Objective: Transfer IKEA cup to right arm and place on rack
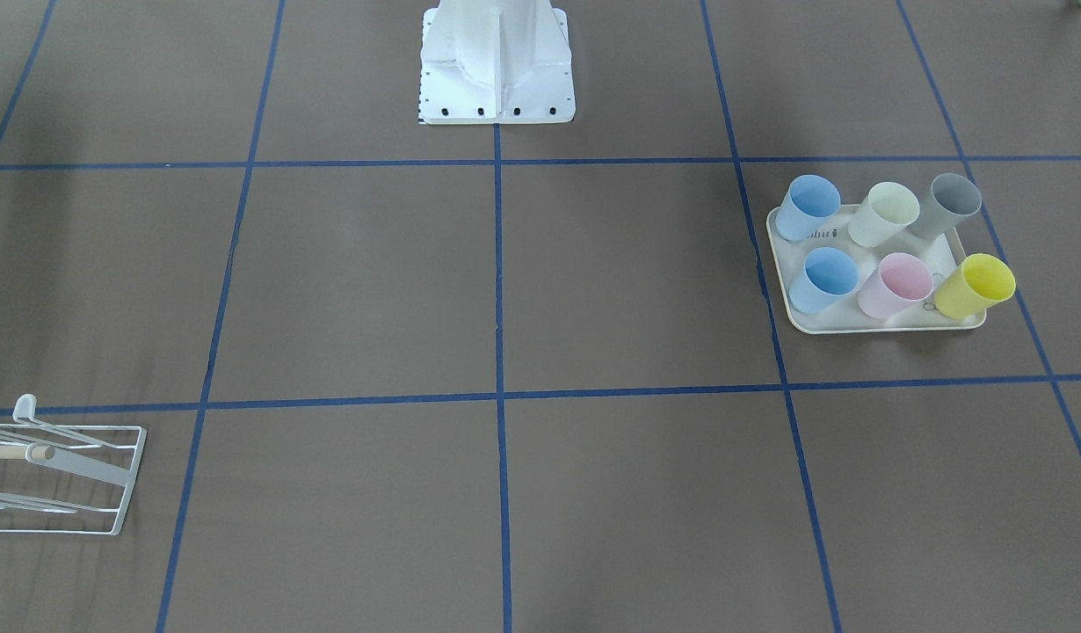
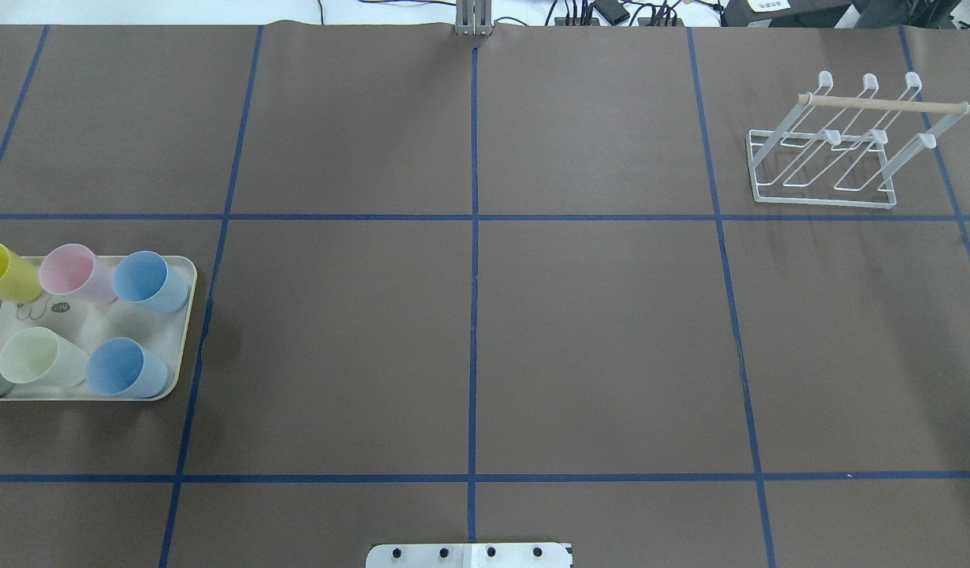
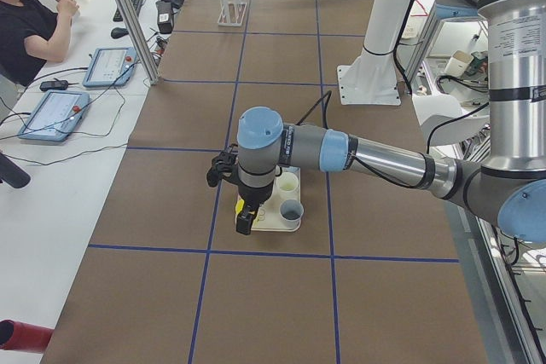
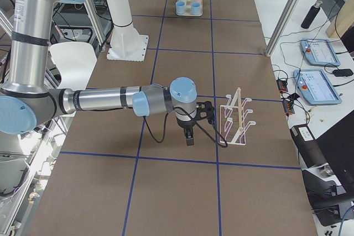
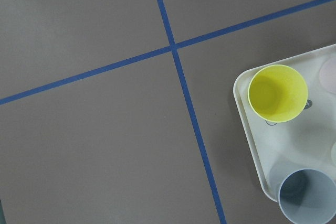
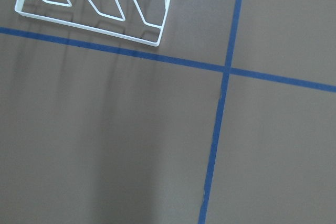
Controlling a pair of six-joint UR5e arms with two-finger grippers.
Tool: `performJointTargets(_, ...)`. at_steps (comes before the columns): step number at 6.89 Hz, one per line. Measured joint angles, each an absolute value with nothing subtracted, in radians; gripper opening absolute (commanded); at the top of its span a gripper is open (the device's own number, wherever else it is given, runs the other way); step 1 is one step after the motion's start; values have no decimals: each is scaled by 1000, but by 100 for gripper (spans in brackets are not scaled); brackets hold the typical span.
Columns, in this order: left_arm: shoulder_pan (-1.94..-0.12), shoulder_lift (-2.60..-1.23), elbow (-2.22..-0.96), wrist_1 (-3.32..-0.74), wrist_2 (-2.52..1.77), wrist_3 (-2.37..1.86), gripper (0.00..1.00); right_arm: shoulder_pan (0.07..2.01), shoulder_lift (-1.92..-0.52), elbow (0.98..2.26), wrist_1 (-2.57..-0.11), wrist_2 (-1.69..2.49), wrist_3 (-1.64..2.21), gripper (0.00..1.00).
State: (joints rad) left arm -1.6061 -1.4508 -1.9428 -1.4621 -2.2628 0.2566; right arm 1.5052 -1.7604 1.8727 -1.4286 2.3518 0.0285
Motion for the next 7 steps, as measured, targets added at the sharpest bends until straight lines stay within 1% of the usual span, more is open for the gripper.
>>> performJointTargets(2, -1606, -1492, -1918, -1592, -2262, 257, 100, 1475, -1696, 1866, -1365, 2402, 49, 100)
performJointTargets(4, -1606, -1526, -1818, -1727, -2271, 255, 100, 1438, -1633, 1852, -1336, 2428, 84, 99)
performJointTargets(5, -1606, -1544, -1770, -1770, -2289, 255, 100, 1405, -1615, 1843, -1266, 2427, 94, 99)
performJointTargets(7, -1606, -1556, -1739, -1812, -2339, 255, 100, 1267, -1519, 1835, -1148, 2419, 190, 98)
